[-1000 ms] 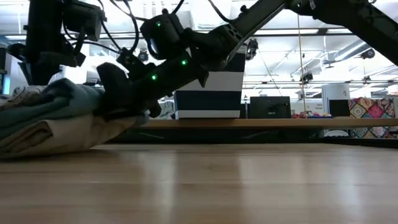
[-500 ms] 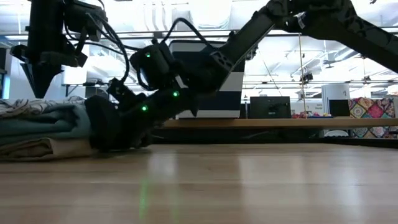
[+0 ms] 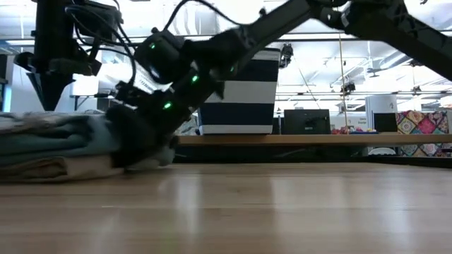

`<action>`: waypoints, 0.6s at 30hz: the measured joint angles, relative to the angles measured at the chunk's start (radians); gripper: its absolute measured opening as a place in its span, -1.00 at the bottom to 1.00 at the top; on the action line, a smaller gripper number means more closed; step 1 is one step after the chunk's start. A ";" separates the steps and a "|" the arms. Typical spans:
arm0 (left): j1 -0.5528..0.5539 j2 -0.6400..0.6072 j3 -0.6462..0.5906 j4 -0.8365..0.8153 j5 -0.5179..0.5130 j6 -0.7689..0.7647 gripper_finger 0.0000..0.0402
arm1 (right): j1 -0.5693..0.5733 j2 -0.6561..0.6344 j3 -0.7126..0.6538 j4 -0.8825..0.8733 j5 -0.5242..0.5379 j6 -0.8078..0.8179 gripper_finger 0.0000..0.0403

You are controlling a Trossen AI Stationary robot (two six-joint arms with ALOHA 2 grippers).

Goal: Fold Laundry from Bin
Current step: Put the folded clothes into the laundry basket

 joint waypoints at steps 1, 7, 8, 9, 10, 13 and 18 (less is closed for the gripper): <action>0.000 -0.002 0.000 -0.003 0.001 0.000 -1.00 | 0.001 -0.021 -0.009 -0.044 -0.004 -0.010 -0.95; -0.001 -0.026 0.002 -0.011 0.104 0.017 -1.00 | 0.014 -0.209 -0.248 -0.134 -0.008 -0.022 -0.96; -0.001 -0.032 0.006 -0.014 0.106 0.018 -1.00 | 0.015 -0.253 -0.311 -0.133 -0.008 -0.012 -0.96; -0.001 -0.039 0.012 -0.012 0.106 0.018 -1.00 | 0.015 -0.301 -0.378 -0.134 -0.010 0.003 -0.96; -0.001 -0.048 0.017 -0.007 0.105 0.019 -1.00 | 0.015 -0.352 -0.445 -0.135 -0.007 0.014 -0.96; -0.001 -0.067 0.027 0.039 0.127 0.047 -1.00 | 0.011 -0.511 -0.639 -0.139 0.011 0.048 -0.96; -0.001 -0.070 0.018 0.250 0.206 0.108 -1.00 | -0.009 -0.748 -0.881 -0.215 0.053 0.092 -0.96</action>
